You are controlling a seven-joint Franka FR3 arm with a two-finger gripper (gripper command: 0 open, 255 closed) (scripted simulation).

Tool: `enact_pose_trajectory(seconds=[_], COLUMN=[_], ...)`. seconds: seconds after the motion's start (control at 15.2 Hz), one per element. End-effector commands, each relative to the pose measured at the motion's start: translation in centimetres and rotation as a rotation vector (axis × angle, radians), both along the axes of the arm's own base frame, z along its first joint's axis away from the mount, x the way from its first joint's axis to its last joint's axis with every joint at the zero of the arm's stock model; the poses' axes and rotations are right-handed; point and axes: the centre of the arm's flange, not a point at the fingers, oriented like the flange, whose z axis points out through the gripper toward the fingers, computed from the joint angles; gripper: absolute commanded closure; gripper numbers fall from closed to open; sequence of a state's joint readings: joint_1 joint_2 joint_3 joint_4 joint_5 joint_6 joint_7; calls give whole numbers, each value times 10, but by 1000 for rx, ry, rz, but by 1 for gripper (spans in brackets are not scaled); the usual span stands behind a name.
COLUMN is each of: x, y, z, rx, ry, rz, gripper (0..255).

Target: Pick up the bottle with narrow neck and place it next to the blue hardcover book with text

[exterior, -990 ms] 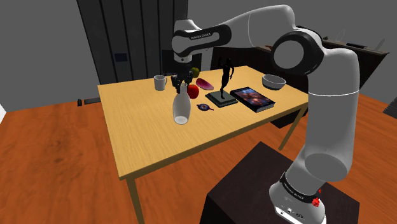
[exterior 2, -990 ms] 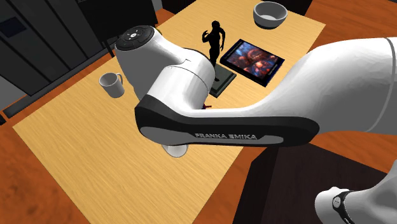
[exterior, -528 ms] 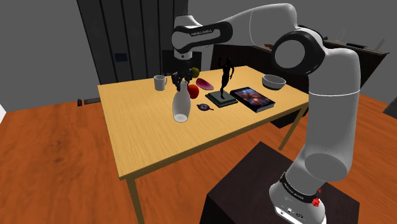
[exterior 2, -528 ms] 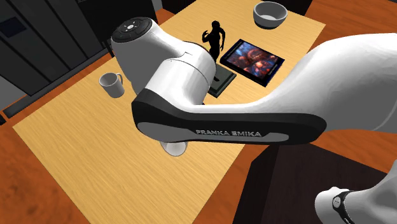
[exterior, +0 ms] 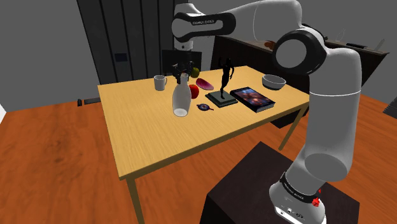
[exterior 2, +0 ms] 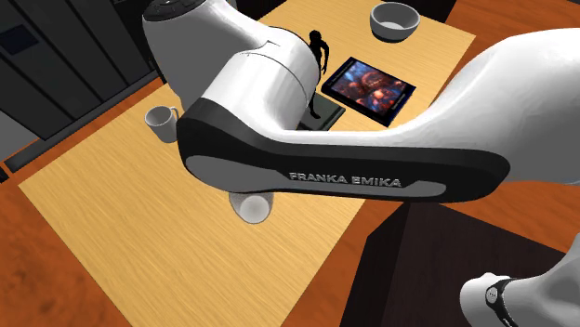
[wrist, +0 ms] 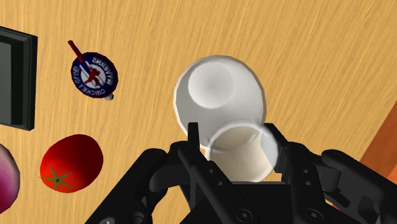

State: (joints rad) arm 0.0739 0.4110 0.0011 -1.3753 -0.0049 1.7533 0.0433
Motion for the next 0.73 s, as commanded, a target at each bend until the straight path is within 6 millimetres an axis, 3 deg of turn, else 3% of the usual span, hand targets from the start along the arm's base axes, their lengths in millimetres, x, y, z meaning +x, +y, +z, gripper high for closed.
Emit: enact_pose_trajectory(seconds=[0.0,0.53,0.66], x=[0,0,-12], y=[-1,-1,-21], z=[11,50,61], rx=[0,0,0], ry=[0,0,0], rz=[0,0,0], gripper=[255,255,255])
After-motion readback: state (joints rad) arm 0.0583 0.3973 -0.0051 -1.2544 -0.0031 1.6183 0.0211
